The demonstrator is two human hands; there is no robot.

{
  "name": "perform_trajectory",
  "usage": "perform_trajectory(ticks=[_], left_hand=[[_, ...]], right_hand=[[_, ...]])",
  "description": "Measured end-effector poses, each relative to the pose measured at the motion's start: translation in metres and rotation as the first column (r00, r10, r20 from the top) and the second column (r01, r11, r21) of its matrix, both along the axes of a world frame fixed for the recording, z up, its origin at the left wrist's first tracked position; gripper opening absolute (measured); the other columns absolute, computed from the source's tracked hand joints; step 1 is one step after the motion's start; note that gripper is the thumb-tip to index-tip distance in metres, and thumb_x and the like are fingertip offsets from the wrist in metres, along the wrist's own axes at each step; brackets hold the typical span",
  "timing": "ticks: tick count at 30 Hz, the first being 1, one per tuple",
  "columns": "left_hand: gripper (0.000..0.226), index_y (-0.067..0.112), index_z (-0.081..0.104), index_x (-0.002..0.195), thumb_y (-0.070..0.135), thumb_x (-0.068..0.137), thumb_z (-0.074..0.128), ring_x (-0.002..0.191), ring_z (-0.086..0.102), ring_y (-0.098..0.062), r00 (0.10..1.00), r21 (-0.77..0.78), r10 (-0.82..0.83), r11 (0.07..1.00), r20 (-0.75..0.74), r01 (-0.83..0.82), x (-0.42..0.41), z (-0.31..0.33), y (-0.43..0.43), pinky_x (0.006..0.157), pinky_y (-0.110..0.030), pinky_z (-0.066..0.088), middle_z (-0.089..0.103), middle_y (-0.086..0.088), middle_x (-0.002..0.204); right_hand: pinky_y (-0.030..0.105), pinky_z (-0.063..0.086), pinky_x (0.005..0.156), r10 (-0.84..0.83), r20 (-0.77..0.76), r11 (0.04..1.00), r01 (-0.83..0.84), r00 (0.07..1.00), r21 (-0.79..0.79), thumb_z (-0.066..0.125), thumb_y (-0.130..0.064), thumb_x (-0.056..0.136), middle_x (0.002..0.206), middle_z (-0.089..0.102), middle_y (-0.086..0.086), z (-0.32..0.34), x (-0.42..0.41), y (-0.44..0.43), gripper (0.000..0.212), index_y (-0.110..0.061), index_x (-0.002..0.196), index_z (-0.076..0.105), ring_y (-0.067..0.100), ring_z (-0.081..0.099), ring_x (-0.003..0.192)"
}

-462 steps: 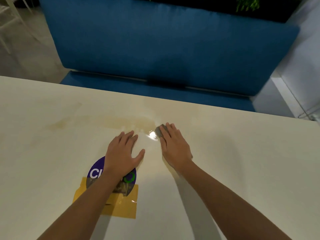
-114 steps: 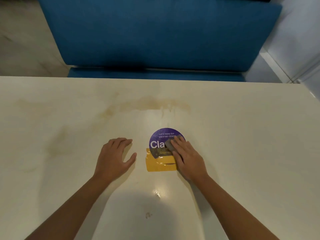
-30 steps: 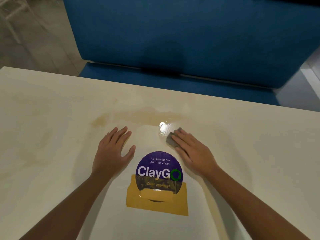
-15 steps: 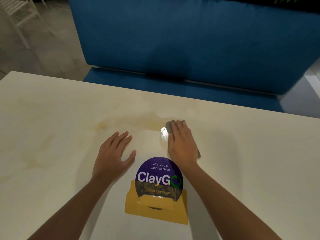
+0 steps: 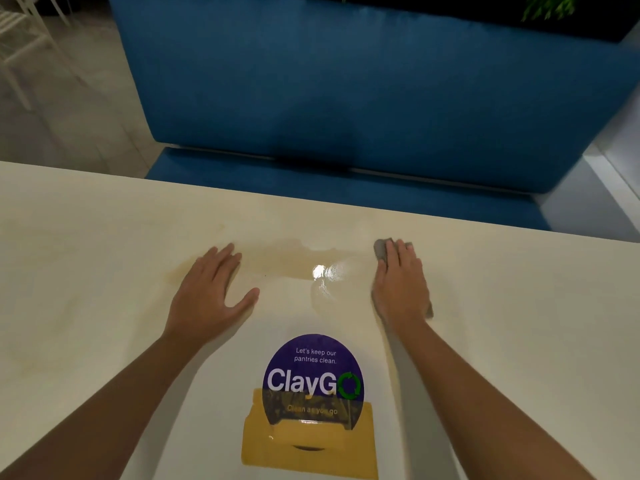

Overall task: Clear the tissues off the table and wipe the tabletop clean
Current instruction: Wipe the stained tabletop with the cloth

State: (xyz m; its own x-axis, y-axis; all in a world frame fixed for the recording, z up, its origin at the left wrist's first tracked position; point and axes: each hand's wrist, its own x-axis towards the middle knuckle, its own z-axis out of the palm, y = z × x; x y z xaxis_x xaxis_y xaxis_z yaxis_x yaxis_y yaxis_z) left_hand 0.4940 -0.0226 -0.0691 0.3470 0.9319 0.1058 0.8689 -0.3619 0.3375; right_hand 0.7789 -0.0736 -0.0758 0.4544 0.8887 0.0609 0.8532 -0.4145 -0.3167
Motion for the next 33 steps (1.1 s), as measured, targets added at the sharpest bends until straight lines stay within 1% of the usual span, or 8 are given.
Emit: perform_trajectory(ticks=[3, 7, 11, 13, 16, 21, 26, 33], left_hand=[[0.084, 0.019, 0.032, 0.144, 0.070, 0.078, 0.023, 0.144, 0.010, -0.013, 0.998, -0.011, 0.032, 0.999, -0.051, -0.033, 0.003, -0.008, 0.004, 0.117, -0.032, 0.008, 0.021, 0.008, 0.154], [0.086, 0.018, 0.037, 0.142, 0.071, 0.077, 0.022, 0.143, 0.016, -0.016, 0.996, 0.002, 0.038, 0.999, -0.075, -0.038, 0.004, -0.011, 0.007, 0.117, -0.035, 0.012, 0.028, 0.005, 0.152], [0.085, 0.017, 0.041, 0.140, 0.071, 0.075, 0.025, 0.142, 0.020, -0.017, 0.996, 0.004, 0.045, 0.999, -0.075, -0.045, 0.004, -0.011, 0.007, 0.116, -0.037, 0.016, 0.032, 0.004, 0.150], [0.085, 0.017, 0.042, 0.139, 0.071, 0.075, 0.026, 0.142, 0.021, -0.018, 0.996, 0.004, 0.040, 0.999, -0.082, -0.039, 0.005, -0.010, 0.007, 0.116, -0.038, 0.017, 0.033, 0.003, 0.150], [0.086, 0.017, 0.042, 0.139, 0.071, 0.075, 0.026, 0.141, 0.022, -0.018, 0.995, 0.004, 0.041, 0.999, -0.086, -0.041, 0.004, -0.010, 0.008, 0.116, -0.039, 0.018, 0.034, 0.003, 0.150], [0.085, 0.017, 0.043, 0.139, 0.072, 0.075, 0.028, 0.141, 0.022, -0.019, 0.996, 0.002, 0.043, 0.999, -0.083, -0.043, 0.004, -0.011, 0.009, 0.115, -0.039, 0.020, 0.034, 0.003, 0.150], [0.084, 0.016, 0.044, 0.137, 0.071, 0.075, 0.029, 0.140, 0.026, -0.021, 0.996, 0.012, 0.039, 0.999, -0.078, -0.038, 0.004, -0.010, 0.008, 0.114, -0.041, 0.023, 0.036, 0.002, 0.148], [0.085, 0.017, 0.045, 0.137, 0.072, 0.074, 0.030, 0.140, 0.027, -0.021, 0.996, 0.015, 0.045, 0.999, -0.074, -0.043, 0.005, -0.011, 0.009, 0.113, -0.042, 0.023, 0.037, 0.002, 0.148]], right_hand=[[0.031, 0.006, 0.115, 0.000, 0.003, 0.999, 0.000, 1.000, 0.044, 0.025, -0.022, 0.099, 0.154, 0.018, 0.006, 0.001, -0.028, 0.015, 0.049, -0.010, 0.146, 0.019, 0.022, 0.010, 0.143], [0.026, 0.003, 0.117, 0.340, -0.054, 0.940, -0.337, 0.939, 0.060, 0.020, -0.034, 0.099, 0.155, 0.019, -0.002, 0.003, -0.039, 0.000, 0.051, -0.017, 0.147, 0.024, 0.012, 0.006, 0.144], [0.034, 0.031, 0.111, 0.461, -0.080, 0.882, -0.446, 0.884, 0.152, 0.032, -0.036, 0.092, 0.141, 0.046, -0.001, 0.004, -0.008, -0.024, 0.049, -0.018, 0.135, 0.048, 0.010, 0.032, 0.135], [0.034, 0.044, 0.101, 0.403, -0.063, 0.901, -0.384, 0.913, 0.200, 0.038, -0.033, 0.091, 0.133, 0.055, 0.001, 0.007, 0.011, -0.032, 0.045, -0.018, 0.131, 0.053, 0.013, 0.047, 0.126], [0.032, 0.046, 0.095, 0.255, -0.055, 0.932, -0.230, 0.965, 0.281, 0.035, -0.033, 0.093, 0.131, 0.056, 0.004, 0.018, 0.034, -0.036, 0.046, -0.015, 0.133, 0.051, 0.021, 0.055, 0.117], [0.037, 0.041, 0.098, 0.005, 0.007, 0.983, -0.006, 1.000, 0.184, 0.038, -0.027, 0.099, 0.142, 0.043, 0.006, 0.021, 0.064, -0.022, 0.042, -0.015, 0.139, 0.042, 0.024, 0.040, 0.128], [0.046, 0.034, 0.101, 0.019, 0.136, 1.000, -0.018, 0.991, -0.009, 0.019, -0.044, 0.092, 0.142, 0.043, 0.010, 0.002, 0.065, -0.006, 0.059, -0.012, 0.137, 0.043, 0.033, 0.036, 0.128], [0.039, 0.018, 0.110, -0.078, 0.139, 0.994, 0.087, 0.987, -0.059, 0.018, -0.029, 0.100, 0.148, 0.028, 0.013, -0.002, 0.026, 0.053, 0.049, -0.006, 0.143, 0.025, 0.033, 0.019, 0.137]])
